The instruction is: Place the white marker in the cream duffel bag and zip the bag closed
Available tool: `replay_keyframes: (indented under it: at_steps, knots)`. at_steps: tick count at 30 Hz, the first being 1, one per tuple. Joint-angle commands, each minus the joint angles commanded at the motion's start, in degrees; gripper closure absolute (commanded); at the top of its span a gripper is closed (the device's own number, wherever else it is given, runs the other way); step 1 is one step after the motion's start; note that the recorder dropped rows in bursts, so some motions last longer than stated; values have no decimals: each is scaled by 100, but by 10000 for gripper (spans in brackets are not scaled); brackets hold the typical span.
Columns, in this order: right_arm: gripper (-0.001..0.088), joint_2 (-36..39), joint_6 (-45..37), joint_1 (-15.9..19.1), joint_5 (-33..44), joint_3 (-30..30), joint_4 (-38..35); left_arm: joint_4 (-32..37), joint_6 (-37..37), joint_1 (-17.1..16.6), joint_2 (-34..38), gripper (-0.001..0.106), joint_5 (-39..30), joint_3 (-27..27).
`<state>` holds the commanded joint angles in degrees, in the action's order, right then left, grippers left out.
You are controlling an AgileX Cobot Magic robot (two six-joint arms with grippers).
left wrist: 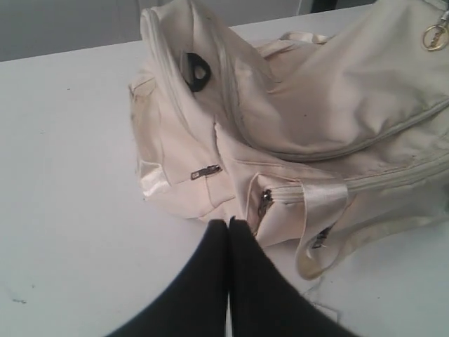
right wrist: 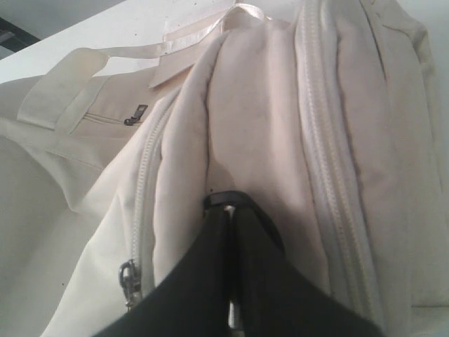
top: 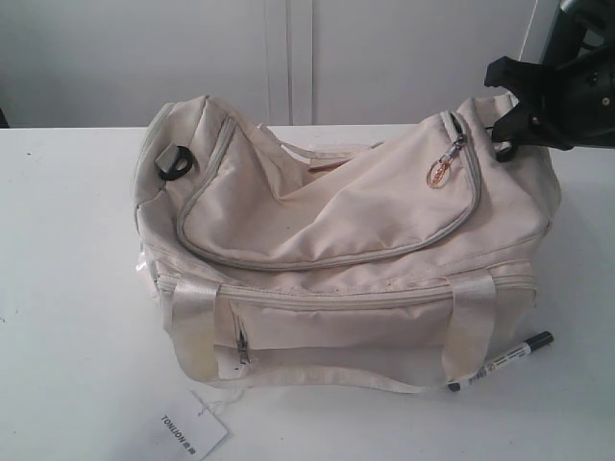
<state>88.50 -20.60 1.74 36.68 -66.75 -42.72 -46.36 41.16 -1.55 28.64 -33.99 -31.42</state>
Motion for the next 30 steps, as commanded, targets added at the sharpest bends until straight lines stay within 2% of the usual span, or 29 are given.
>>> replay_keyframes:
  at_steps: [12,22,30]
  knots:
    - [868,0,0,0,0,0,0,-887,1080,0,882,1053,-317,-333]
    - [868,0,0,0,0,0,0,-2670,2803,0,1916,1053,-327,-334]
    - [868,0,0,0,0,0,0,-3895,3871,0,2477,1053,-338,-334]
